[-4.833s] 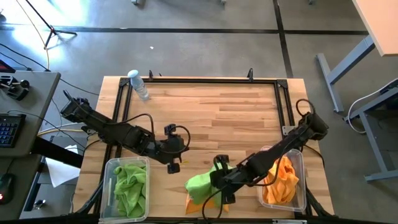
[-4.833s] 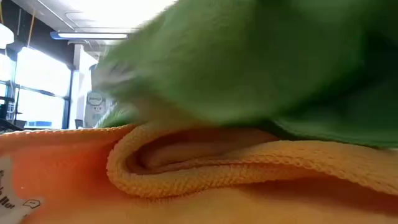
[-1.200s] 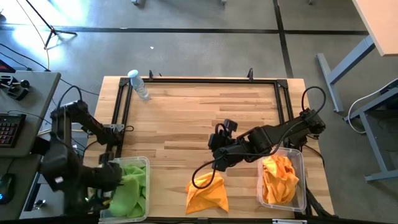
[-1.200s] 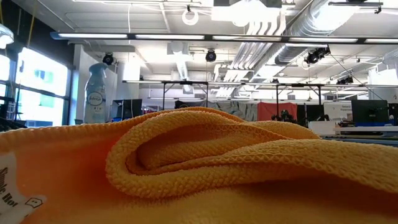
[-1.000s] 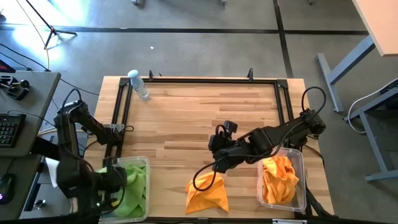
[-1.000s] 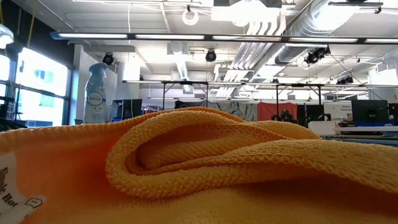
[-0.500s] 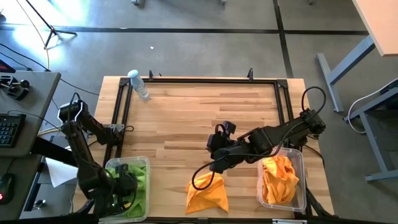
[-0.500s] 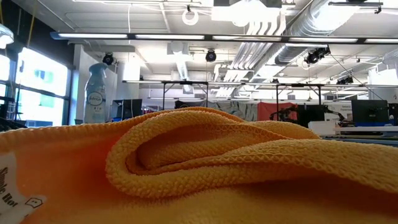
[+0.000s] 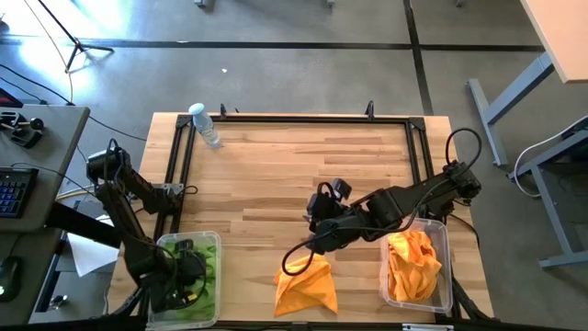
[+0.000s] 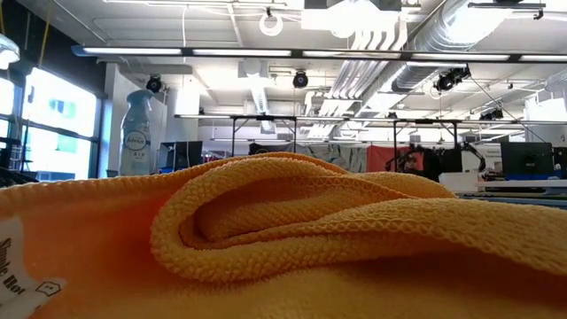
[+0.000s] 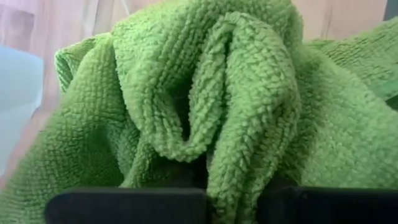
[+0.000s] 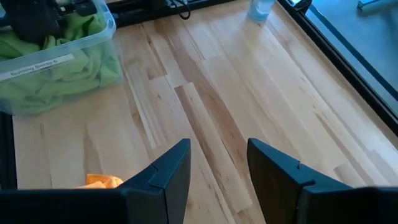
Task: Sort microfiber towel by color & place in baskets
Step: Put the green towel into the left transparent bin
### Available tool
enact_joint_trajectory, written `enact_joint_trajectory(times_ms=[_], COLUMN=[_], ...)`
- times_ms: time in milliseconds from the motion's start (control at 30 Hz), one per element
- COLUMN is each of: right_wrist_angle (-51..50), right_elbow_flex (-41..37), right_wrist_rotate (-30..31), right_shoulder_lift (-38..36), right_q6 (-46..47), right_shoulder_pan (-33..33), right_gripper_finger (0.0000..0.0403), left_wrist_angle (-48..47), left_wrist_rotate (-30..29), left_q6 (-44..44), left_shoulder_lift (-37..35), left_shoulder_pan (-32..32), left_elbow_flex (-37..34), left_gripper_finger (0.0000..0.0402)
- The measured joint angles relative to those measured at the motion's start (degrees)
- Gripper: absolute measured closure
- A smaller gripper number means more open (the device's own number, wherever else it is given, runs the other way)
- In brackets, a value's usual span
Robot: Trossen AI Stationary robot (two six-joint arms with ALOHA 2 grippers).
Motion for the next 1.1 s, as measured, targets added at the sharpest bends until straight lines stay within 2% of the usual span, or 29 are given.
enact_joint_trajectory(times_ms=[300, 500, 667, 900, 1100], right_wrist_angle=[-0.09, -0.26, -0.72, -1.98, -1.74], right_elbow_flex=[0.00, 0.00, 0.00, -0.02, -0.02], right_wrist_rotate=[0.04, 0.05, 0.31, -0.07, -2.29], right_shoulder_lift=[0.00, 0.06, 1.06, 4.22, 8.08], right_q6=[3.99, 5.34, 5.34, 5.33, 5.94], right_shoulder_pan=[0.00, 0.00, 0.00, 0.00, 0.04], right_gripper_finger=[0.0249, 0.0249, 0.0249, 0.0249, 0.0249], left_wrist_angle=[3.58, 0.64, -4.31, -12.10, -13.44], left_wrist_rotate=[0.34, 1.81, 8.09, 7.22, 6.84], left_q6=[0.11, 0.14, 3.74, 3.77, 2.54], left_shoulder_lift=[0.07, -0.15, -2.40, -8.37, -13.57], left_shoulder_pan=[0.15, 0.81, 2.45, 3.62, 3.61], left_elbow_flex=[-0.69, 1.90, 6.61, 14.46, 16.70], left_gripper_finger=[0.0326, 0.0283, 0.0280, 0.0281, 0.0281])
